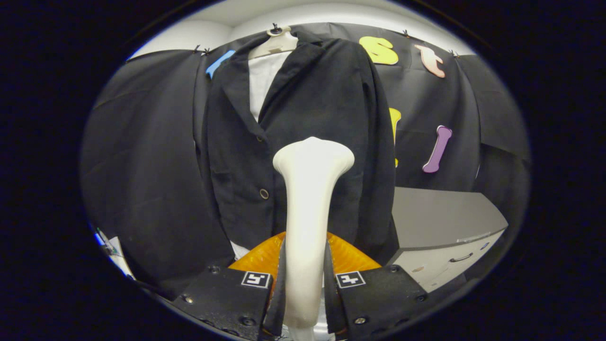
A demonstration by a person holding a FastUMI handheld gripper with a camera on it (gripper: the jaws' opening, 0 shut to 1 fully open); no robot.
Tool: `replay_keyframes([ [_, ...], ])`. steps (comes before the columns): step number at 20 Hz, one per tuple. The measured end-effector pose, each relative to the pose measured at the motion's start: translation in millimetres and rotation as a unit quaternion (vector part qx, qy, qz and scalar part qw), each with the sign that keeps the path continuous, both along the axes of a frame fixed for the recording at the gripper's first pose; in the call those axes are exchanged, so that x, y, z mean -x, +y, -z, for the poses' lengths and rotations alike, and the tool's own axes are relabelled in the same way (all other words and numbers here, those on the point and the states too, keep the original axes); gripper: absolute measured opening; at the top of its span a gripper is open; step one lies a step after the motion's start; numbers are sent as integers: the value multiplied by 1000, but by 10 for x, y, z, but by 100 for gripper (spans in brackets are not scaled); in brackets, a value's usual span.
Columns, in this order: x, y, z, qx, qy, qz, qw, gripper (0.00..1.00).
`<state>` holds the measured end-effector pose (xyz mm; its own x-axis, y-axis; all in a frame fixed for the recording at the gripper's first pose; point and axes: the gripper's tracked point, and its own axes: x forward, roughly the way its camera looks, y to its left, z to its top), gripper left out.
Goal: Iron the clothes twice with a garment steamer, once on the left side and once on the right side.
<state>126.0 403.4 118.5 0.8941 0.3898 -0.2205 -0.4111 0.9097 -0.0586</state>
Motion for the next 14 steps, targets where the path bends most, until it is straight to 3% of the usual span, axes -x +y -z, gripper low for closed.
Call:
replay_keyframes([
  [14, 45, -164, 1015, 44, 85, 6, 995, 37],
])
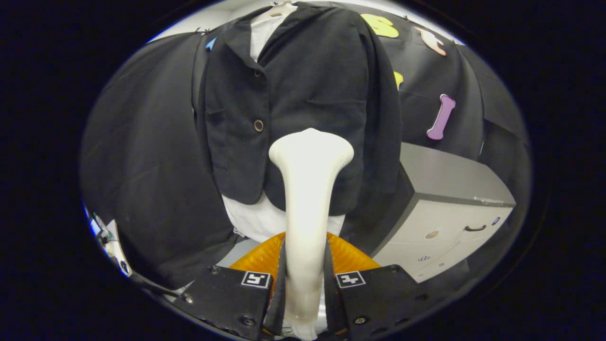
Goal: Iron the clothes twice with a garment steamer, once on the left side and once on the right side.
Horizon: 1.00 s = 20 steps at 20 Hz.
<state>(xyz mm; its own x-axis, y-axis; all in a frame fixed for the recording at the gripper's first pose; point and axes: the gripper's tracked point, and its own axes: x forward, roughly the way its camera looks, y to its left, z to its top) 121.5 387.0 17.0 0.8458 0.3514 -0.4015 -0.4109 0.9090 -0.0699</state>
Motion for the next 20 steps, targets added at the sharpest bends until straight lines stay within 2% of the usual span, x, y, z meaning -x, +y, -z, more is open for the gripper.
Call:
replay_keyframes([
  [4, -62, -74, 341, 12, 28, 6, 1000, 37],
  [10, -84, -120, 598, 22, 54, 12, 998, 37],
  [14, -37, -132, 493, 15, 50, 10, 999, 37],
  [20, 81, -75, -25, -2, 11, -4, 1000, 37],
])
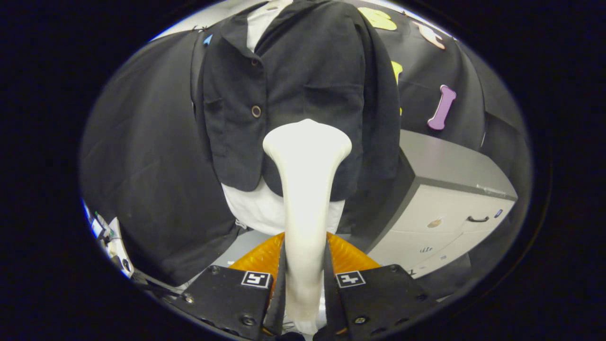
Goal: Iron the clothes twice with a garment steamer, once on the left side and once on the right side.
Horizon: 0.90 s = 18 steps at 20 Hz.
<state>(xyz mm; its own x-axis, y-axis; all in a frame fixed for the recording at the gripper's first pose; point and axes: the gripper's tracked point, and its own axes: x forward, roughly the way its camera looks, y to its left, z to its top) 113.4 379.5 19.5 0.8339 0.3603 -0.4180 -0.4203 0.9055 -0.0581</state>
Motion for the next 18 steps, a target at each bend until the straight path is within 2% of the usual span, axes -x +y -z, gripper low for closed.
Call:
replay_keyframes([
  [7, 237, 265, -855, -23, -67, -34, 997, 37],
  [18, 548, 1250, -2158, -62, -159, -115, 979, 37],
])
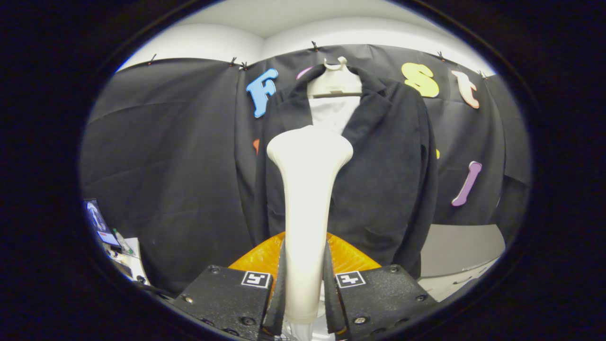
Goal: Iron the clothes twice with a garment steamer, once on the left side and once on the right side.
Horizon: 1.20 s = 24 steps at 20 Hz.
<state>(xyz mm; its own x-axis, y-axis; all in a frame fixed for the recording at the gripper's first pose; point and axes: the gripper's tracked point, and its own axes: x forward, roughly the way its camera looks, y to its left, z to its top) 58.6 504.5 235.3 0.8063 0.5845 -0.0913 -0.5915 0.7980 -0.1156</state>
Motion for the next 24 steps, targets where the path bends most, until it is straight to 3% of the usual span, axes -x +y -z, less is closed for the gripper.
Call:
replay_keyframes([
  [12, -79, 1046, -894, -19, -51, -21, 998, 37],
  [17, -267, 1311, -905, -6, -53, -5, 999, 37],
  [24, -461, 1276, -527, 10, -24, 14, 1000, 37],
])
